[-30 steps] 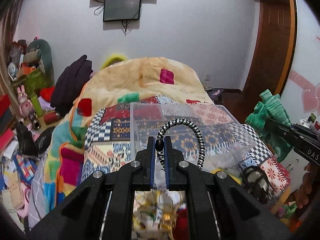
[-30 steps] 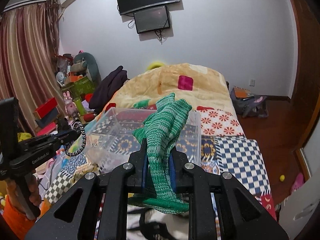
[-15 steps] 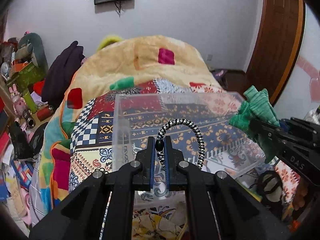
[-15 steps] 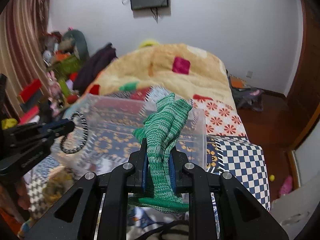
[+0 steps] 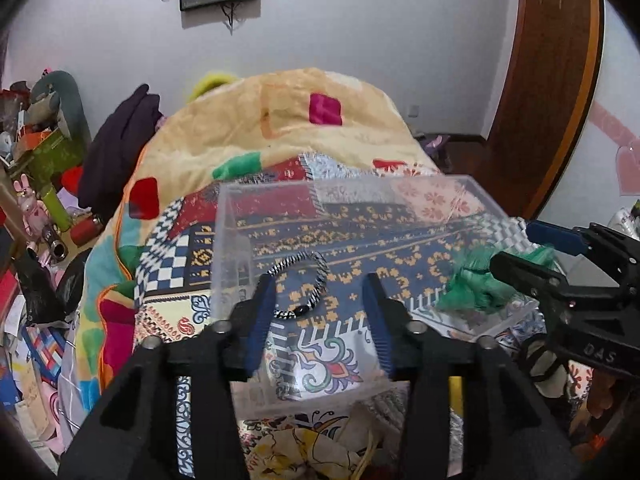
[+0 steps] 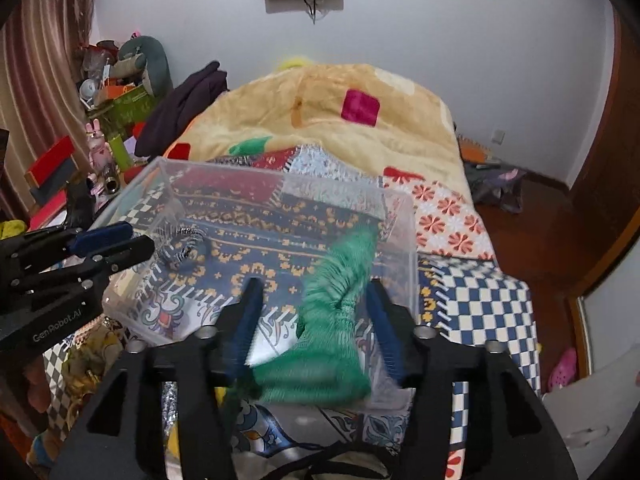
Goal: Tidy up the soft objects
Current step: 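Lower the bracelet into the box with the left tool while the right tool drops the glove in, then grasp the yellow sponge with the right tool while the left tool grasps the silver packet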
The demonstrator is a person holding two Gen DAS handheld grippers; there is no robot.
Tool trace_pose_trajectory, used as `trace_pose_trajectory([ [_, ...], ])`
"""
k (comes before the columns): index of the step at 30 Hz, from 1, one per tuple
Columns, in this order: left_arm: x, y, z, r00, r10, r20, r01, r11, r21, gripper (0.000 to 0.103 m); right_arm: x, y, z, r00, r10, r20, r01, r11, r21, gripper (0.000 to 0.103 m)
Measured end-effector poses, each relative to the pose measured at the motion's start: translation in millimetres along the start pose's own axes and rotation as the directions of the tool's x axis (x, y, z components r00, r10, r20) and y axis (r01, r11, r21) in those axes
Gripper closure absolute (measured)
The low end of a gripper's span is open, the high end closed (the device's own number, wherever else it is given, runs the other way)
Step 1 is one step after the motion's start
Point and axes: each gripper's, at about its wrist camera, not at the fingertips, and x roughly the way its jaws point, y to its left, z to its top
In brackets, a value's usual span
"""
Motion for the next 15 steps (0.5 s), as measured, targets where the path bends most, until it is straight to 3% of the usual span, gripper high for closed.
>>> trace_pose_trajectory([
  [3,-16,2,1,0.999,-0.015,0.032,0.016,1.0,-0.011,0.049,-14,2,1,0.999,-0.005,0.053,0.005,1.0,-0.004,0.035],
  [9,-49,0,-6,0.995,-0.026,0.1,0.028,0.999,-0.02,0.033,-53,4,-8,0.988,0.038,0.149,-0.038,0.999,0.003,0.027],
  [15,-62,-7,-30,0.993,-0.056,0.106,0.057,0.998,-0.004,0.031,-62,9,-22,0.985,0.06,0.159,-0.06,0.998,-0.002,0.026],
])
